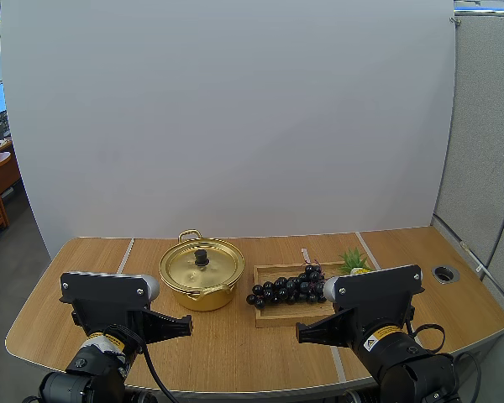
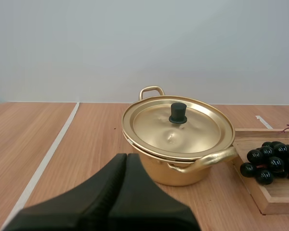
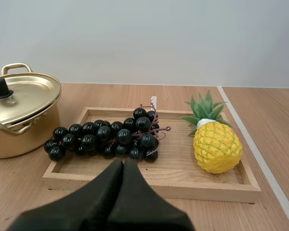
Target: Open the pot, put the pineapple inside, and close it
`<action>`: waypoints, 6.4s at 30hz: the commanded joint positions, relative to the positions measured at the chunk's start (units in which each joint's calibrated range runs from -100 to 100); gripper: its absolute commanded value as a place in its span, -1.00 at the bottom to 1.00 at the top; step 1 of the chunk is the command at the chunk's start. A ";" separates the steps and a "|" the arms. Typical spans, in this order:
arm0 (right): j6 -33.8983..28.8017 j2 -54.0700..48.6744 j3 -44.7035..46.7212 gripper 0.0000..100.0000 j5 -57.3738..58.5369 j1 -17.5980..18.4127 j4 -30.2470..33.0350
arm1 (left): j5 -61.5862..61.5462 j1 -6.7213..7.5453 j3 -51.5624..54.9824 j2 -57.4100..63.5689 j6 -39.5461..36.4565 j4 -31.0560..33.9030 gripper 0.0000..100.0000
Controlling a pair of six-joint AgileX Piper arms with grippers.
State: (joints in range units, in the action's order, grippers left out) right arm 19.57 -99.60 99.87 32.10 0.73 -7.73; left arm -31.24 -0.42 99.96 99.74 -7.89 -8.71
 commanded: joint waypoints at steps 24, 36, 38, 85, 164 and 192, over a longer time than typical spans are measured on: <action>-0.29 -0.40 -28.51 -1.00 17.05 -0.23 0.81 | -0.78 -0.08 -27.44 0.26 -0.56 0.44 -1.00; -0.29 -0.40 -48.96 -1.00 43.52 -0.23 0.81 | -28.00 -0.08 -46.58 0.26 1.14 2.14 -1.00; -0.29 -0.40 -51.37 -1.00 48.40 -0.23 0.81 | -34.99 -0.08 -48.90 0.26 1.14 2.14 -1.00; -5.01 22.33 -60.07 -1.00 67.90 -0.23 5.03 | -49.47 -0.08 -56.16 -34.16 17.35 -7.45 -1.00; -5.09 30.14 -56.55 1.00 67.90 -0.23 7.73 | -53.60 -0.08 -56.16 -58.44 28.96 -4.26 1.00; -5.09 30.14 -56.55 1.00 67.90 -0.23 7.73 | -53.75 4.24 -74.71 -87.95 41.17 -7.99 1.00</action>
State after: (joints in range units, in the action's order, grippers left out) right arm 14.50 -69.30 43.40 100.00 0.73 -0.41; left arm -84.80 3.54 27.44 14.62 33.06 -17.30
